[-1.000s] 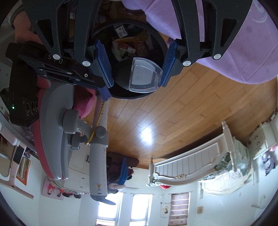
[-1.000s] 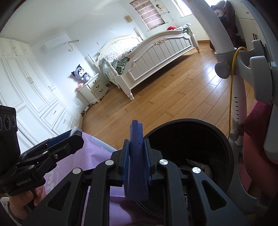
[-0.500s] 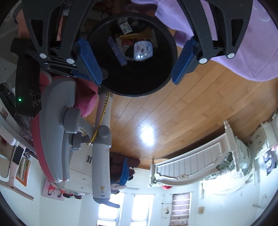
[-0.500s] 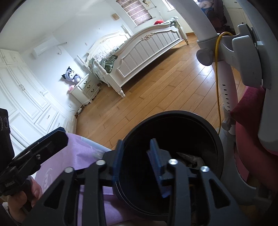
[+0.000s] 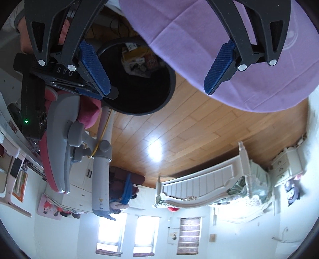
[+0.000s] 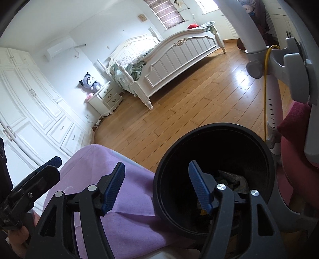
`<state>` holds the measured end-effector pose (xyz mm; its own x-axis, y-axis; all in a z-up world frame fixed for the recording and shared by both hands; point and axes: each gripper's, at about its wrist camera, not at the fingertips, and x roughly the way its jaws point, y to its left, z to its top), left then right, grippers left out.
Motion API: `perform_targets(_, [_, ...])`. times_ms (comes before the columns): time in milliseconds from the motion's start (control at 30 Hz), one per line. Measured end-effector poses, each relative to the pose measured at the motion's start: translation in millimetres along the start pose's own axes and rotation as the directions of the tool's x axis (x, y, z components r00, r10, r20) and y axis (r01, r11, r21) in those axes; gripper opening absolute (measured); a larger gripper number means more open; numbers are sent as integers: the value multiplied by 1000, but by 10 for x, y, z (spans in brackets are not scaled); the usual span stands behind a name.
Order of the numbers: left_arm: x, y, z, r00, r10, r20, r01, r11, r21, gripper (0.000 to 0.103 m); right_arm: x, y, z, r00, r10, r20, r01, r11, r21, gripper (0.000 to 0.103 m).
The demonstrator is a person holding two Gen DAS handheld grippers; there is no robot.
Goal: Collect trash
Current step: 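Move both tools back over the table toward the last items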
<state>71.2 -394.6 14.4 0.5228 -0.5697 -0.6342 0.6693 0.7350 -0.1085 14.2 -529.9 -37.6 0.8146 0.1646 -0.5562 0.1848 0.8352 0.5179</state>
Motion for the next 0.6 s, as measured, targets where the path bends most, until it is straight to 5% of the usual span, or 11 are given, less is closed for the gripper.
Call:
perform_targets(333, [-966,900,-581,990,136,37,-128,977,-171,94,161,950,-277,990,113,-83,-126,978,-167,66])
perform_targets(600, [-1680,1643,-1211,967,254,6,-239,916,-322,94,244,1589,-576,967,174,-185,-226,924,-309,66])
